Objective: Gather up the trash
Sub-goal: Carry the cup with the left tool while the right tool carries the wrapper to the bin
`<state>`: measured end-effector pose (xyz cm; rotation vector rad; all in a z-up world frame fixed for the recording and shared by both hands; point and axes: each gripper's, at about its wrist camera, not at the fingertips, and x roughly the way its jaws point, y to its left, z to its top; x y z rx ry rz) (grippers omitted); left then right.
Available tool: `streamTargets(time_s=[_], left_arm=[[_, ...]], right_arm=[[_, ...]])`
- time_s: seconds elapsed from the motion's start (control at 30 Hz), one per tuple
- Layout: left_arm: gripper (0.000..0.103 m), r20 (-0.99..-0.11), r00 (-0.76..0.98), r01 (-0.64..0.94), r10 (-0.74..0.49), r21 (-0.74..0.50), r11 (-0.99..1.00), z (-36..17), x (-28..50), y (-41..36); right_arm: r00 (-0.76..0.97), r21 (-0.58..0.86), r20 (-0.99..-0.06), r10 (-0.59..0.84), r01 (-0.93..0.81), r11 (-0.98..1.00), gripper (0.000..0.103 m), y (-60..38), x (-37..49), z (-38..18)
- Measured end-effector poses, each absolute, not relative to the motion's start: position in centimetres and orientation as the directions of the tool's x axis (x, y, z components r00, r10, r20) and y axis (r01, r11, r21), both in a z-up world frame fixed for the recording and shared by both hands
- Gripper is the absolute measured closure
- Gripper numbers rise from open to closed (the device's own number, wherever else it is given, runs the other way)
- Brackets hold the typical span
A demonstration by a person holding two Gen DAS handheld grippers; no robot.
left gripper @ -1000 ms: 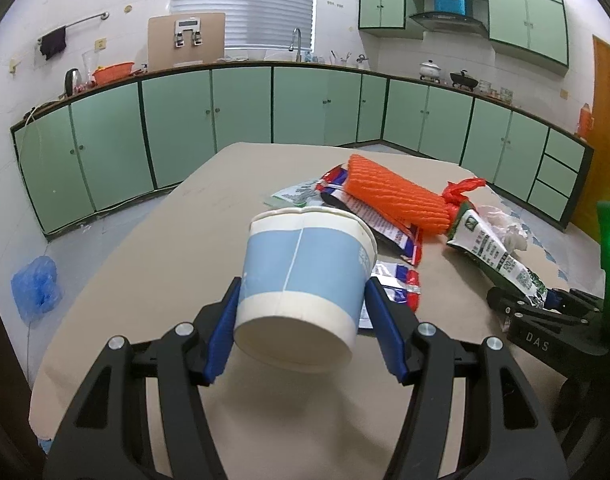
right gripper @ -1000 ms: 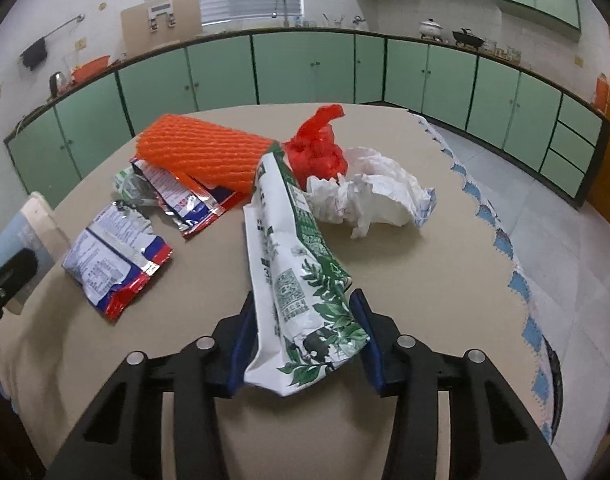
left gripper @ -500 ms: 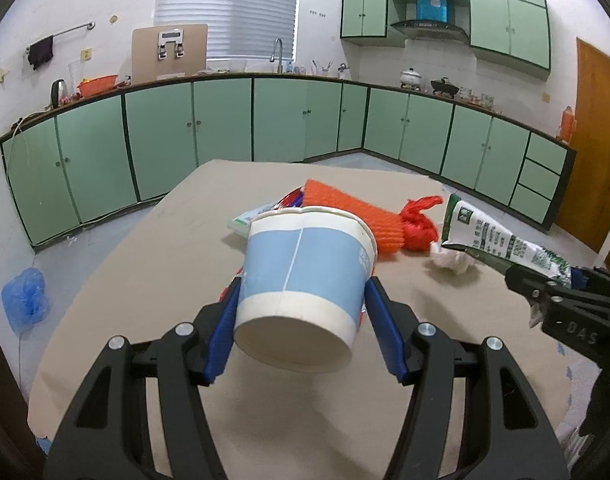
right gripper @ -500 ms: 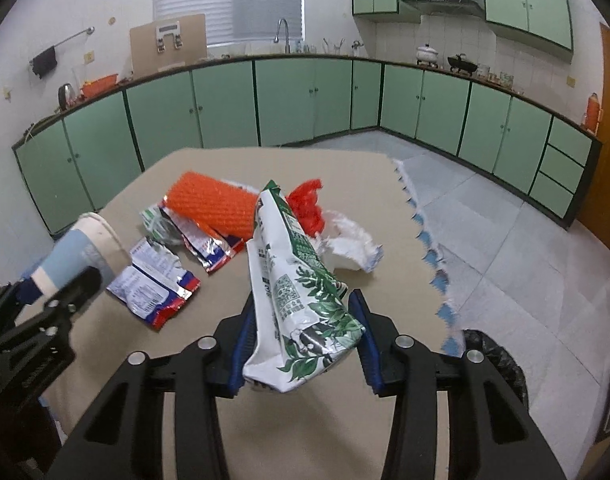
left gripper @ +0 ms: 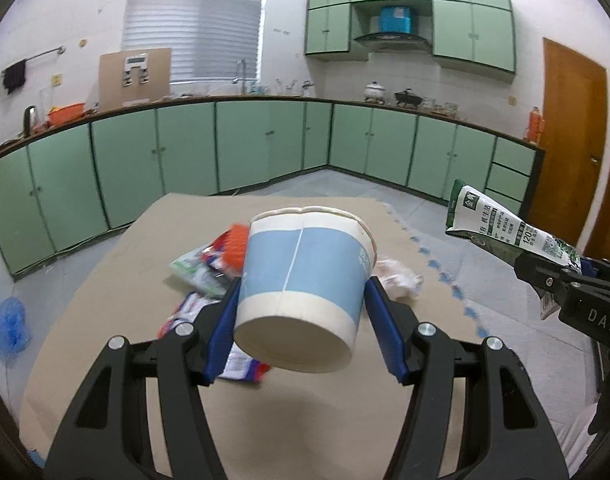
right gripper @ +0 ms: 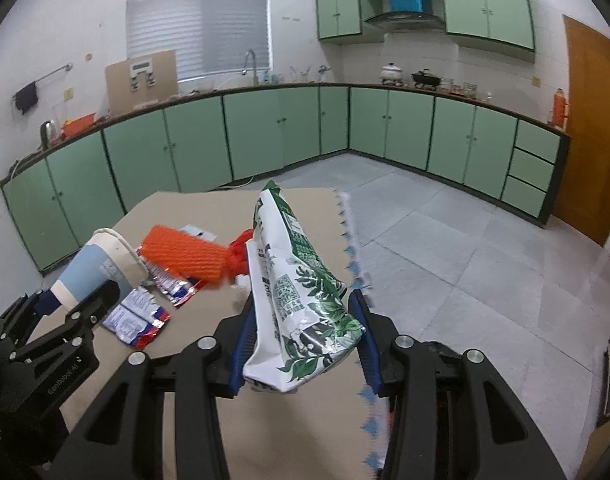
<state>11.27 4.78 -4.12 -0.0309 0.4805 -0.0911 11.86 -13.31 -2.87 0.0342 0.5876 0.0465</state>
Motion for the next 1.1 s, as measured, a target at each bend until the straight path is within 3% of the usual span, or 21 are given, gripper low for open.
streamTargets(time_s=[0.73,1.1], left_arm=[[0.044,-0.455,0.83,0.341,-0.324,-0.047,0.939,-4.8,11.9,-8.7],[0.044,-0.487,0.77,0.445,-0.413,-0.056,0.894,-8.1,13.0,-16.0]], right_arm=[[0.831,0.037,-0.543,-0.125,0.172,0.984,0.059,-24.4,8.7,-2.4],[0.783,0.046,-0.589,-0.198,0.277,0.96,0.059,-29.7,8.4,-5.9]])
